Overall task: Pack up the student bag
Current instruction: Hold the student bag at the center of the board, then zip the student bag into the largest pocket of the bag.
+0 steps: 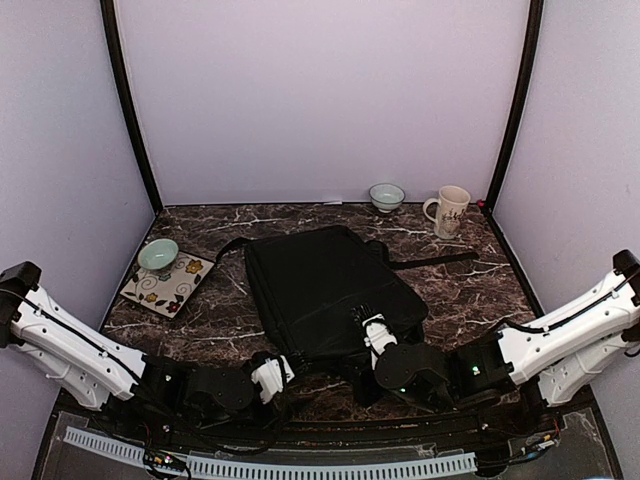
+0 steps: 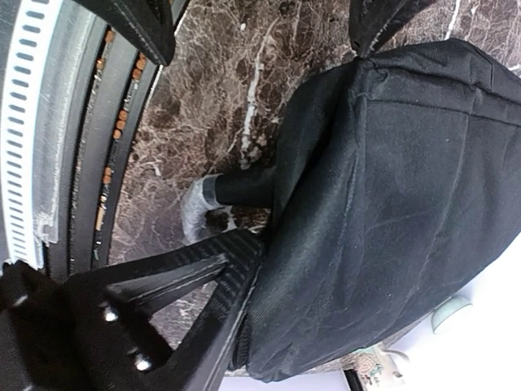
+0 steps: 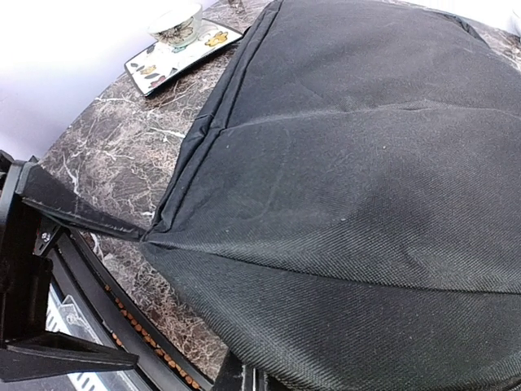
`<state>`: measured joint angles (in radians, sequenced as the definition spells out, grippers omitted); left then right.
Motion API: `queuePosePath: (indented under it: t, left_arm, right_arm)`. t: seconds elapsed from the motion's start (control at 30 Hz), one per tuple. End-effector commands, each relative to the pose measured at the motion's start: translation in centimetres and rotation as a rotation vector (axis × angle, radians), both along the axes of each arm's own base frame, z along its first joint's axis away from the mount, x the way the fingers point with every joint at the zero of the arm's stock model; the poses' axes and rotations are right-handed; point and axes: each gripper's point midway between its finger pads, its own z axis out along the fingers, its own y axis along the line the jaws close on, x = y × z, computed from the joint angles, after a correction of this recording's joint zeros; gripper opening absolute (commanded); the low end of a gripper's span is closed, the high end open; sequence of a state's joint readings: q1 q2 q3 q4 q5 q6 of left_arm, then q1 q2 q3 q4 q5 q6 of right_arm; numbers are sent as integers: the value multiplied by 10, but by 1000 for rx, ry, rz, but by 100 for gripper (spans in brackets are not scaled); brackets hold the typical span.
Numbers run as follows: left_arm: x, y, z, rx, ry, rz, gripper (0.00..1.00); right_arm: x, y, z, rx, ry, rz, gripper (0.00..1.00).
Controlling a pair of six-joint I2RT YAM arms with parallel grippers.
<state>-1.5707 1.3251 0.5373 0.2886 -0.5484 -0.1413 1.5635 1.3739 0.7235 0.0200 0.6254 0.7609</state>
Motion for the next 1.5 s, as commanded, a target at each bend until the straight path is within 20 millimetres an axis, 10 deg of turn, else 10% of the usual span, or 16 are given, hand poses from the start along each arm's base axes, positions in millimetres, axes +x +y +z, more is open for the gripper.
queuePosePath:
  t: [0.0,0.53,0.7,1.3,1.47]
  left_arm:
    - [13,-1,12,-32,-112,41,77]
    - [49,-7,21,-11,-308,83,65]
    - [59,-9,28,-9,-340,79,1]
    - [58,22,25,58,-261,123,0]
    - [50,18,26,28,-216,79,0]
  right_arm:
    - [-4,22,50,150,-28,28,0]
    - [-24,41,76,211,-22,143,0]
    - [-18,30,68,178,-26,88,0]
    - [18,-92,-3,139,83,-217,0]
    - [0,-66,2,232,93,-17,0]
